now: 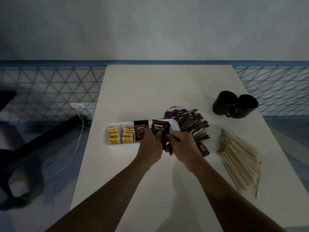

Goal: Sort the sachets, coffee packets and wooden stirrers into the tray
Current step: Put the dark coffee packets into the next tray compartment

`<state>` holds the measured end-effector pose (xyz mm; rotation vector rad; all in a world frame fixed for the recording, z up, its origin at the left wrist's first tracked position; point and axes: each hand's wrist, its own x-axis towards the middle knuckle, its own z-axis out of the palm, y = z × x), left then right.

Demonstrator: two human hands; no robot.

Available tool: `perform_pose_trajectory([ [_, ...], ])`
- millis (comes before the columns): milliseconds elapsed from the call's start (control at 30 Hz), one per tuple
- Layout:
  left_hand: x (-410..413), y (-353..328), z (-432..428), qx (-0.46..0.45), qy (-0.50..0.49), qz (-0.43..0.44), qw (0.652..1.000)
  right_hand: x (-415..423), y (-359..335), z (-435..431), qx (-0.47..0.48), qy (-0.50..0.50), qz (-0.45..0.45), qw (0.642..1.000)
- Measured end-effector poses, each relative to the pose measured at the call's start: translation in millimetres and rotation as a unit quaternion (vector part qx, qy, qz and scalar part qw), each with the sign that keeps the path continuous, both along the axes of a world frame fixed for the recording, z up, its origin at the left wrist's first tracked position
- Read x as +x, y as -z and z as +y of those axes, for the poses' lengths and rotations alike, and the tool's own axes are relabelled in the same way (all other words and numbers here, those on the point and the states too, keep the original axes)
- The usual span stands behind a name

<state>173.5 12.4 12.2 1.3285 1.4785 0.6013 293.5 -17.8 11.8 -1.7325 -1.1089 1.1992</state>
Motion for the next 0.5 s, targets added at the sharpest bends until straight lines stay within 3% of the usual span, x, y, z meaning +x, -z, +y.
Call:
perform_pose_trajectory([
  [300, -29.7, 2.6, 8.6, -0.037, 0.014, -0.041, 0.998, -21.0, 1.5, 16.4, -0.016, -0.031, -0.058, 0.998],
  [500, -58.0, -6.1, 19.3, -0.015, 0.060, 0.016, 0.998, -31.6, 2.4, 32.1, -0.024, -0.049, -0.103, 0.993],
])
